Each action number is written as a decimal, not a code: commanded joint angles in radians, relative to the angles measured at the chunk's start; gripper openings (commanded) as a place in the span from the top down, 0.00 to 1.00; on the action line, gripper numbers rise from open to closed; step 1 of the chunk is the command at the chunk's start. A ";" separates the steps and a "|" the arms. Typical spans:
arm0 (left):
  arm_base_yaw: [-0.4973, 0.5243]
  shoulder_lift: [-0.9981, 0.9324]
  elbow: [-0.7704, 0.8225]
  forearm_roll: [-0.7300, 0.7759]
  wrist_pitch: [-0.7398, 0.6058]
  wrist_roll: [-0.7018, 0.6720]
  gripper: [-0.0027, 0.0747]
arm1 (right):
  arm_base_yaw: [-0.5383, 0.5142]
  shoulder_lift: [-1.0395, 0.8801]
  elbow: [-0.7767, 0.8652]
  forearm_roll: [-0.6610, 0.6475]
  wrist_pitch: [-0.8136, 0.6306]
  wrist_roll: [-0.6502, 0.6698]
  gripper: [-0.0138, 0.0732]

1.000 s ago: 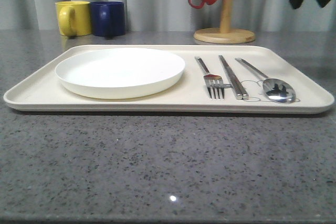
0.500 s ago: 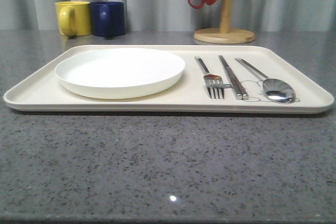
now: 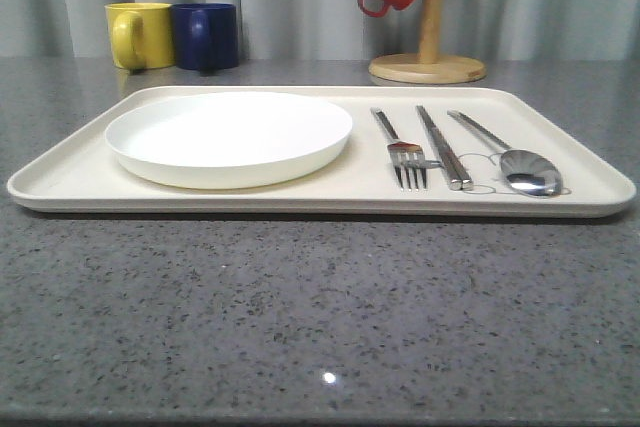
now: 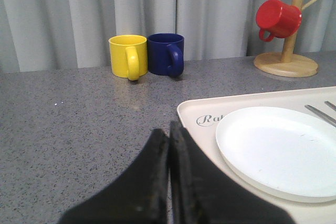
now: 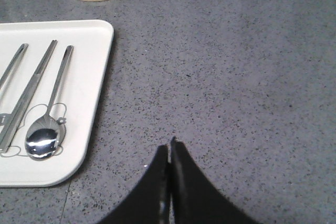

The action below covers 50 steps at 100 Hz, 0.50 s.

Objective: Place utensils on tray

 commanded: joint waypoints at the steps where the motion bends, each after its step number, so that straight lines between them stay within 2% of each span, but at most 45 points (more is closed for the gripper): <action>1: -0.008 0.004 -0.028 -0.003 -0.075 -0.009 0.99 | -0.007 -0.017 -0.016 -0.032 -0.079 -0.008 0.93; 50: -0.008 0.004 -0.028 -0.003 -0.075 -0.009 0.99 | -0.007 -0.018 -0.016 -0.032 -0.070 -0.008 0.93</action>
